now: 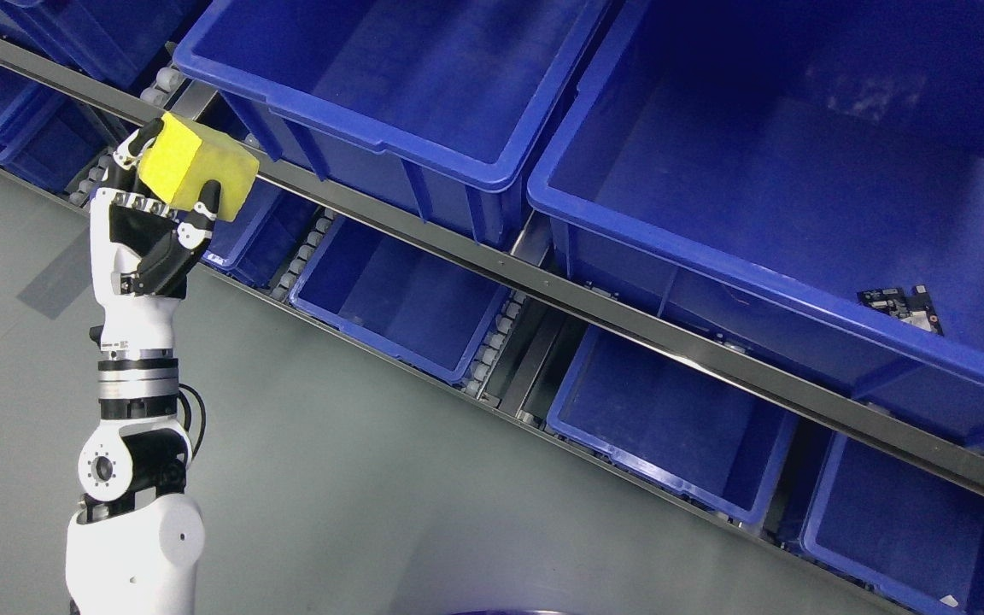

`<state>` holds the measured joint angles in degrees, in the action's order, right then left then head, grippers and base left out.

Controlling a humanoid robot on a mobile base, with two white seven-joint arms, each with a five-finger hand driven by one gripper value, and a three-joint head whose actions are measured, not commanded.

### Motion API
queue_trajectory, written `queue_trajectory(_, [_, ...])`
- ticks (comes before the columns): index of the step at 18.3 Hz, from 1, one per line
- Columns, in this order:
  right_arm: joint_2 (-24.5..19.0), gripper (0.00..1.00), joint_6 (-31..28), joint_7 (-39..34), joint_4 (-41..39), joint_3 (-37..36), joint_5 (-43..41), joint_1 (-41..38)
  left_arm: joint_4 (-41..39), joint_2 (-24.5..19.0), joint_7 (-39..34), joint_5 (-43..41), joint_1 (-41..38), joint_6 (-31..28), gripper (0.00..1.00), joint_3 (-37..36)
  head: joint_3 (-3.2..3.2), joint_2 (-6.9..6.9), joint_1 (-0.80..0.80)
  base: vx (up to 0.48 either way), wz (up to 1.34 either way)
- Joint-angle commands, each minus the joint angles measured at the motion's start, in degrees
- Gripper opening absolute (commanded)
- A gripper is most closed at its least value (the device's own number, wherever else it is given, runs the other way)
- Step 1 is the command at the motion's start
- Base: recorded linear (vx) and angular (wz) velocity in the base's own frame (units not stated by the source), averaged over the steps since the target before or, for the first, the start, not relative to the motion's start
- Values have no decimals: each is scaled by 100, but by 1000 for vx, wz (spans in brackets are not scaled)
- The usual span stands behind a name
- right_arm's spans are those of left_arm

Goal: Move yellow foam block to right shelf middle
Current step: 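Hold the cube raised in the left hand as the robot approaches the blue bins, then extend the left hand over the blue bin and release the cube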

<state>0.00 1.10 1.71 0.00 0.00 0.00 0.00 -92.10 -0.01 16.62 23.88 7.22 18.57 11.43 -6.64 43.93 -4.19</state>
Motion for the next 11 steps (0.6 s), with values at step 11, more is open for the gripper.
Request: queue_trajectory(11, [100, 100, 4, -4, -100, -70, 18, -132, -142, -957, 861, -6, 2553, -518, 43, -844, 0, 0, 0, 11, -1])
